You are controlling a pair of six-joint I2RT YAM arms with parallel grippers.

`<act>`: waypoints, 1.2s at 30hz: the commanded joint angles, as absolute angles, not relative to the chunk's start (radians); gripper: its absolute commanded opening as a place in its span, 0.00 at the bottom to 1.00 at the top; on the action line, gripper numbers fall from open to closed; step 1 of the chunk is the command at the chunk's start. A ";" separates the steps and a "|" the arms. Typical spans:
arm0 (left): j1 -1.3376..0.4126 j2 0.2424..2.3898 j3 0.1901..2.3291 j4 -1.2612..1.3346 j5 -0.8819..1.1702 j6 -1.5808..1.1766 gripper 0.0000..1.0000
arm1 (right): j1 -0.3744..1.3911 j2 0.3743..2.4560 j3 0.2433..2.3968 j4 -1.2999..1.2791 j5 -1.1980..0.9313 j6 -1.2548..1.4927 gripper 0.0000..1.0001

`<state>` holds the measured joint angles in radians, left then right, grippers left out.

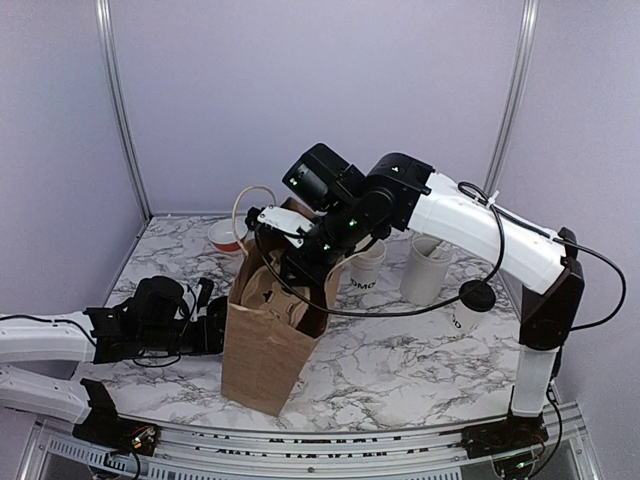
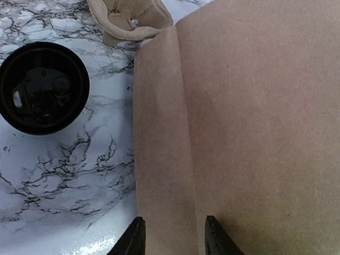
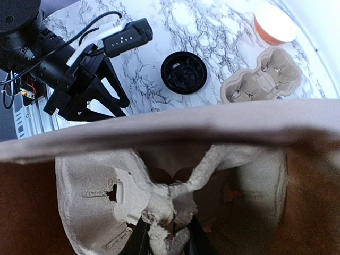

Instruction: Pack the takeout coffee

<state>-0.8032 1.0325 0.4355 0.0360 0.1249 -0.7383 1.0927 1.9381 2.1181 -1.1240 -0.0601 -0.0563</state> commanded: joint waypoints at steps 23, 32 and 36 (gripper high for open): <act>-0.894 1.168 0.525 0.102 0.103 -0.719 0.39 | 1.130 1.936 2.175 -1.165 0.018 -0.099 0.18; -0.894 1.182 0.514 0.082 0.091 -0.717 0.38 | 1.151 1.951 2.199 -1.171 0.042 -0.100 0.18; -0.894 1.186 0.506 0.084 0.088 -0.719 0.38 | 1.156 1.953 2.207 -1.171 0.051 -0.101 0.19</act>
